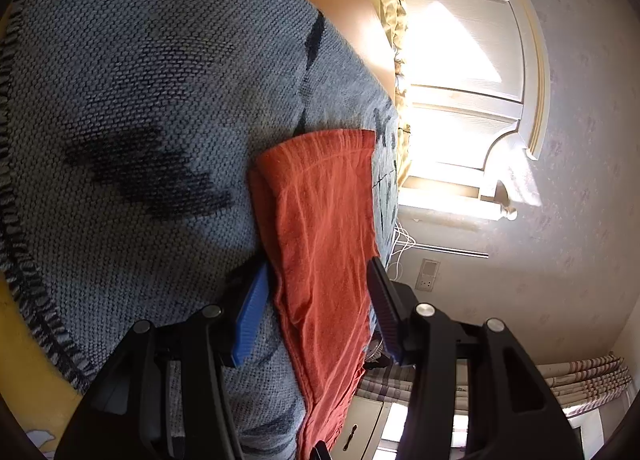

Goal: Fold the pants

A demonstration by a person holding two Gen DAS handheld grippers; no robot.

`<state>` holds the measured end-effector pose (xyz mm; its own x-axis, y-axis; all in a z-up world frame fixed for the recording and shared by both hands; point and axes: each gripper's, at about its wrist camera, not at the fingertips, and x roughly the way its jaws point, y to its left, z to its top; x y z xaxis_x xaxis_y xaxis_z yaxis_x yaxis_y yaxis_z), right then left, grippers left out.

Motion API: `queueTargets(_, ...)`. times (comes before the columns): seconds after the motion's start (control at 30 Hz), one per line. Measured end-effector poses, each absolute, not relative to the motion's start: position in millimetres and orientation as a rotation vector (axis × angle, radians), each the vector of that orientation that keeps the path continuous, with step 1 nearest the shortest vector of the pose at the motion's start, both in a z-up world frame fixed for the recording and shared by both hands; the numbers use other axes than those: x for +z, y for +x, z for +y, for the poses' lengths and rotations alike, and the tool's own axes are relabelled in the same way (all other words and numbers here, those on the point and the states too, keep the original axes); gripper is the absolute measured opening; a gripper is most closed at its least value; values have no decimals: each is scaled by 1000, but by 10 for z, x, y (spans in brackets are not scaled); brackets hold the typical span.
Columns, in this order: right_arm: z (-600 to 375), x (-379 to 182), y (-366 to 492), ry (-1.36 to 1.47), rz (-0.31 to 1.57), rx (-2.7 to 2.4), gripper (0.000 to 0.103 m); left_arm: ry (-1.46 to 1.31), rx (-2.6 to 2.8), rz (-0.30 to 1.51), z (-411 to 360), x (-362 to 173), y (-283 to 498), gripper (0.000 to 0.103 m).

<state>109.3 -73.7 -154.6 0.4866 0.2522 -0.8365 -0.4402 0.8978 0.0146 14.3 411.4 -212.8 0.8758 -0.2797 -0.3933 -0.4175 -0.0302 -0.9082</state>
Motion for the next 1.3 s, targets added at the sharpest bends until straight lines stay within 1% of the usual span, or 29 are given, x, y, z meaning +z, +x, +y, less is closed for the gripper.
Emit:
queueTargets(0.17,-739,-1549,1093,-209,972,425,92,-1634,99,545,4147,-2138,133,50)
queueTargets(0.47,-739,-1553,1097,-214,972,437,93,-1715,94,438,4400,-2248,-60,50)
queueTargets(0.57,-744,-1555,1092,-212,964,438,93,-1716,128,495,4405,-2268,-72,47)
queueTargets(0.7,-744,-1555,1093,-212,962,439,93,-1721,122,512,4327,-2247,-50,48)
queueTargets(1.03,-742,-1554,1094,-213,966,441,94,-1663,155,476,4270,-2235,44,45)
queueTargets(1.07,-742,-1555,1092,-213,966,441,94,-1665,153,464,4278,-2249,45,44)
queueTargets(1.2,-743,-1557,1089,-214,967,442,94,-1648,171,451,4318,-2286,45,28)
queueTargets(1.23,-741,-1556,1094,-215,967,443,94,-1638,170,455,4320,-2292,50,27)
queueTargets(1.3,-741,-1555,1094,-213,966,442,94,-1625,176,461,4329,-2305,51,22)
